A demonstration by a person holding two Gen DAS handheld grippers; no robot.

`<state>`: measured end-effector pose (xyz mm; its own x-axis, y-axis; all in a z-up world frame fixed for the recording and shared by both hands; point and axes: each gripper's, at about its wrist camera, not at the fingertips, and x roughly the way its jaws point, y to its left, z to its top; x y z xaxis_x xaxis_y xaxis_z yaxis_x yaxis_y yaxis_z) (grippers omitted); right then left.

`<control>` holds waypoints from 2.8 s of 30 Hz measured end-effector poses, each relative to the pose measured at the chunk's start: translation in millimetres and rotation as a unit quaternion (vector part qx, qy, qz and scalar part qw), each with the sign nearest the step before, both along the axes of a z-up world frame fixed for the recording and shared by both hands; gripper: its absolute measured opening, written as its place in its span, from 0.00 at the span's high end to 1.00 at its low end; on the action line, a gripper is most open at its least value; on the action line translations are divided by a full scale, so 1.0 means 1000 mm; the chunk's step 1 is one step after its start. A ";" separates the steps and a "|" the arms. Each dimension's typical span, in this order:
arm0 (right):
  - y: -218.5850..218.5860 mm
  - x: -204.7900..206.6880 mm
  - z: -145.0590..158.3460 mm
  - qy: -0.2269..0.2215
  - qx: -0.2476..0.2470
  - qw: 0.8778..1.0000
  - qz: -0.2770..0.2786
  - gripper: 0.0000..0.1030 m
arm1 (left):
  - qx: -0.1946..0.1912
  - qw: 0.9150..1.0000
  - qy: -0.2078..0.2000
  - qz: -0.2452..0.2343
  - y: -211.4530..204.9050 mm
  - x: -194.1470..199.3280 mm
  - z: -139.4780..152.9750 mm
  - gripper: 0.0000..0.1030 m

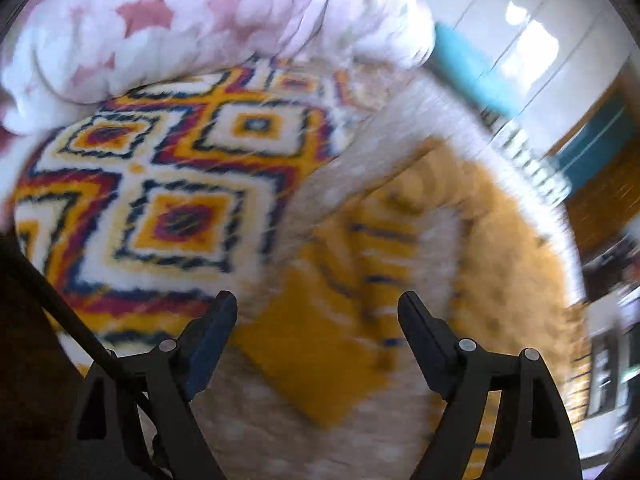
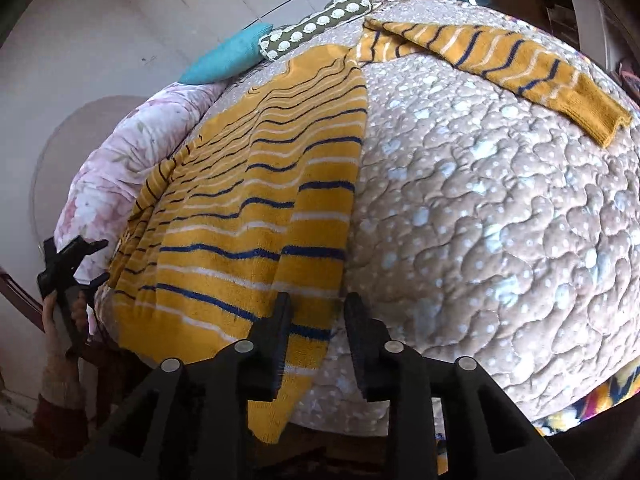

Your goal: Fold small clothes

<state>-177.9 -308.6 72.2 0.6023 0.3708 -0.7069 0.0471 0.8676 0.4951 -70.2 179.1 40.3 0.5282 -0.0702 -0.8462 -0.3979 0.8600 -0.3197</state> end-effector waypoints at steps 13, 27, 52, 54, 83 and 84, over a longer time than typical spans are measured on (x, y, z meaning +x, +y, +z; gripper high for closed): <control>0.020 0.007 0.007 -0.007 -0.083 0.997 0.008 0.69 | 0.090 0.991 -0.047 0.087 0.102 0.027 0.079 0.93; 0.016 0.009 0.005 -0.017 -0.057 0.998 -0.008 0.69 | 0.083 0.993 -0.066 -0.049 -0.026 0.113 0.140 0.93; -0.007 0.004 0.028 -0.054 -0.051 0.997 -0.029 0.67 | 0.101 0.951 -0.086 -0.281 -0.235 0.043 0.095 0.30; 0.003 0.024 0.043 -0.072 -0.066 0.995 -0.014 0.64 | 0.120 0.956 -0.084 -0.255 -0.205 0.033 0.078 0.29; -0.003 0.243 0.048 0.002 -0.230 0.972 -0.055 0.93 | 0.136 0.965 -0.113 -0.193 -0.148 0.017 -0.032 0.22; -0.016 0.224 0.057 -0.014 -0.201 0.978 -0.060 0.93 | 0.136 0.965 -0.113 -0.192 -0.148 0.017 -0.032 0.22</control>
<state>46.3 -324.5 129.1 0.6460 -0.0085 -0.7633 0.1524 0.9812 0.1180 -53.7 31.3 8.4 0.6810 -0.0895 -0.7268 0.0208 0.9945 -0.1030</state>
